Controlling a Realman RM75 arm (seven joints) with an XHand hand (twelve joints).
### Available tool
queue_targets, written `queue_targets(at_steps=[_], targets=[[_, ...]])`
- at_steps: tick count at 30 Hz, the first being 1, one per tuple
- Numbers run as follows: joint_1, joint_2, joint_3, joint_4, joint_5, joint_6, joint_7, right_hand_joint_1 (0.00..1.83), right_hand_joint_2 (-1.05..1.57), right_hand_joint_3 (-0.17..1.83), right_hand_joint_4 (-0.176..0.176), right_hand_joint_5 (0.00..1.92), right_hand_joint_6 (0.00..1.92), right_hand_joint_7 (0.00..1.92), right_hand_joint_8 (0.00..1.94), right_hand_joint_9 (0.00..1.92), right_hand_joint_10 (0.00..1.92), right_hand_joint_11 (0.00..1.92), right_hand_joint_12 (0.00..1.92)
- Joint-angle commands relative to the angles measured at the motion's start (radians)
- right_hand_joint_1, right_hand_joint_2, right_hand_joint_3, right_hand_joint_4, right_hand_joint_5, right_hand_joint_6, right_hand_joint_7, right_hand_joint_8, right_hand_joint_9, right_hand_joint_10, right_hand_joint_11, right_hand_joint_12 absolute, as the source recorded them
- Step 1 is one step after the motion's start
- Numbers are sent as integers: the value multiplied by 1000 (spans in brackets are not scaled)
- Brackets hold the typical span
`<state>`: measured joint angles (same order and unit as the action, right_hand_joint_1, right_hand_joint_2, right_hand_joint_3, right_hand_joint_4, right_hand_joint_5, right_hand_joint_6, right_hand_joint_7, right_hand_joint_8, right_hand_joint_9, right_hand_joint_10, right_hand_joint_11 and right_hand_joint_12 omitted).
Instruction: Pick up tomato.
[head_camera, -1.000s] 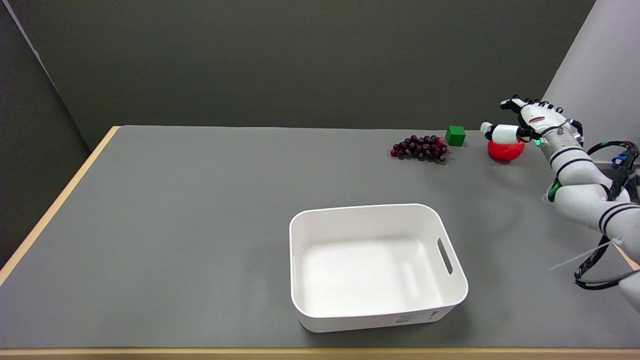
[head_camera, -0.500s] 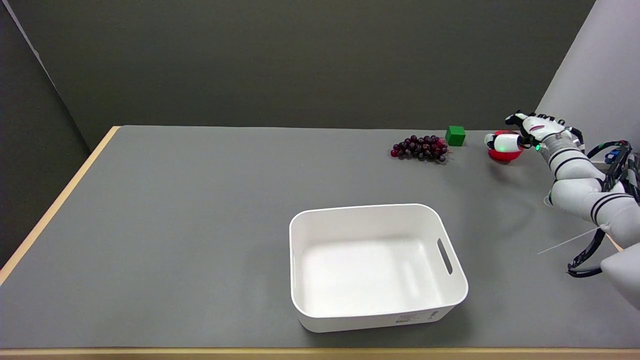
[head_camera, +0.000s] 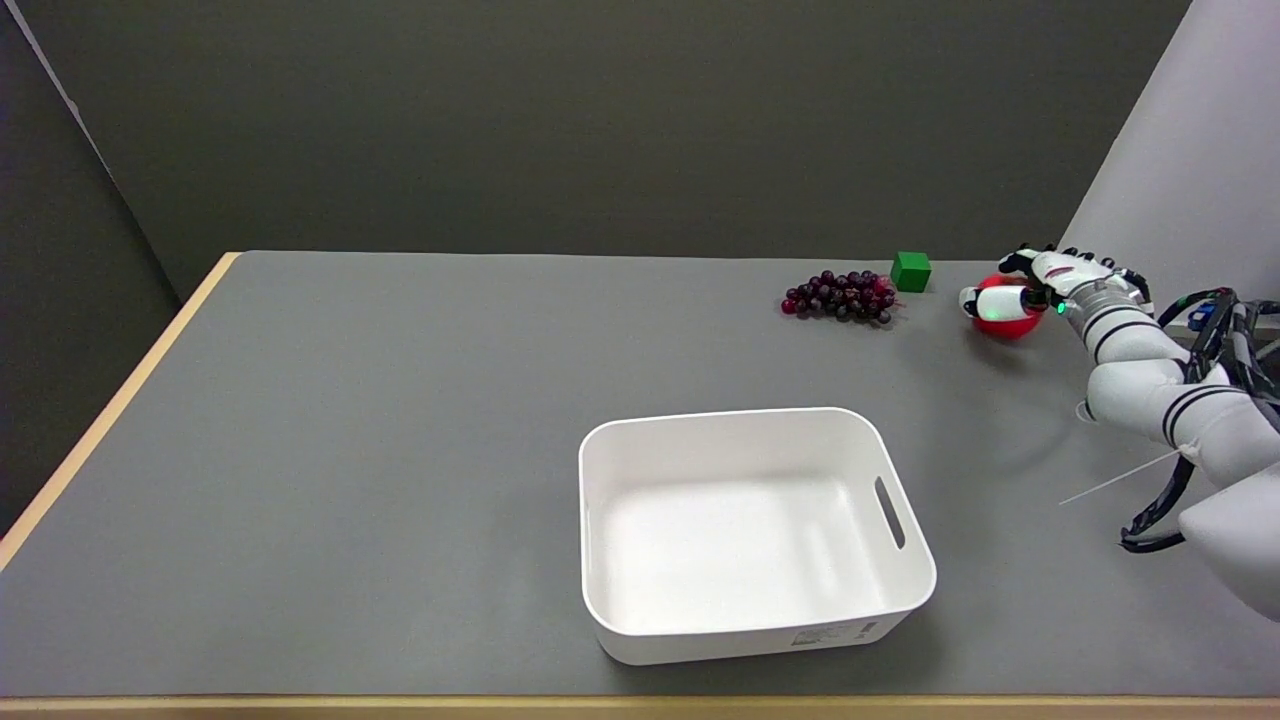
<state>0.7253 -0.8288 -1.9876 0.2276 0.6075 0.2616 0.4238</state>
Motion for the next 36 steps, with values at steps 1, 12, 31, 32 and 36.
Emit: queue_targets(at_steps=[1, 12, 31, 32, 36], targets=[[12, -24, -17, -27, -6, -10, -2, 299, 598, 861, 107, 206, 423, 236, 279, 104, 555, -1, 1155], [-7, -20, -17, -17, -6, -3, -1, 328, 603, 866, 110, 205, 426, 236, 285, 109, 555, 17, 1162], [-54, -7, -14, -15, -79, 39, 2, 1068, 687, 1015, 118, 248, 498, 327, 343, 301, 721, 311, 1439], [-54, -7, -14, -15, -80, 42, 3, 1083, 709, 1010, 120, 257, 519, 337, 351, 312, 734, 325, 1450], [-56, -7, -14, -10, -80, 73, 7, 1103, 843, 958, 139, 301, 704, 412, 443, 368, 803, 387, 1495]])
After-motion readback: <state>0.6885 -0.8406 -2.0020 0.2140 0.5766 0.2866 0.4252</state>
